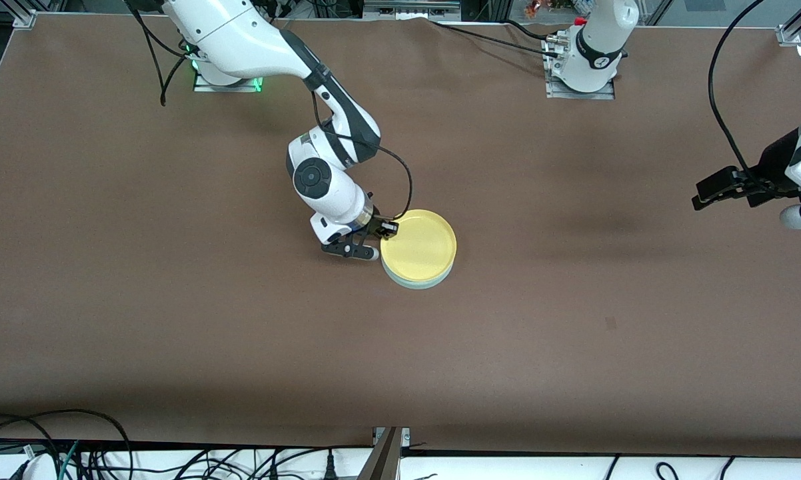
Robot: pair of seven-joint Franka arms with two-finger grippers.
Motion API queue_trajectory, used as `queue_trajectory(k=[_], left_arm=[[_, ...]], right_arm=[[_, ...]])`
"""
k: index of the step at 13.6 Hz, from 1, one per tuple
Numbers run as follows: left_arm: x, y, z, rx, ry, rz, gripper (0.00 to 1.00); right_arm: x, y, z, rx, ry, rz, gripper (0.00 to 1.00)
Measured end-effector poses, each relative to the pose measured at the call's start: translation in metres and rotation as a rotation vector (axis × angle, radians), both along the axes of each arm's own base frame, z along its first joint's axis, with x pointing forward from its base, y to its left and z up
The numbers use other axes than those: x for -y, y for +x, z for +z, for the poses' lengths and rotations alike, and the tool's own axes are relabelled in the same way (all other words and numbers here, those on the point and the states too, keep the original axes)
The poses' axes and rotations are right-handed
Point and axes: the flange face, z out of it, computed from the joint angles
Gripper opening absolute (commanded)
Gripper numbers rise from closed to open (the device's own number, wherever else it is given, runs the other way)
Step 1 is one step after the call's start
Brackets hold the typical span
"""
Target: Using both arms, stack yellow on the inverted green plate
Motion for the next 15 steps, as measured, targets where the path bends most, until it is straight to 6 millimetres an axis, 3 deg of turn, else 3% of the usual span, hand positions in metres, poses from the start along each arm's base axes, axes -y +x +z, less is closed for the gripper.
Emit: queue_trajectory(k=[2,4,6,8,10,12,14,15], left_arm=[[-0.009,0.003,0.013,0.033,0.002,0.015,1.0],[-0.012,0.005,0.019,0.047,0.004,0.02,1.0],[-0.007,0.009,0.015,0.041,0.005,0.012,1.0],[-0.002,0.013,0.008,0.031,0.005,0.003,1.0],[0.0,0.015,0.005,0.027,0.005,0.0,1.0],[0.0,0.015,0.005,0.027,0.007,0.0,1.0],[-0.001,0.017,0.002,0.021,0.011,0.001,1.0],[-0.001,0.017,0.0,0.018,0.011,0.0,1.0]], right_arm=[[0.014,0.022,0.023,-0.02,-0.026,0.011,1.0],[0.052,0.058,0.07,-0.067,-0.077,0.087,1.0],[0.122,0.096,0.127,-0.113,-0.123,0.167,1.0],[0.206,0.122,0.177,-0.134,-0.165,0.211,1.0],[0.28,0.132,0.216,-0.147,-0.199,0.245,1.0],[0.339,0.13,0.246,-0.154,-0.224,0.289,1.0],[0.386,0.124,0.269,-0.157,-0.242,0.291,1.0],[0.399,0.121,0.281,-0.147,-0.253,0.285,1.0]])
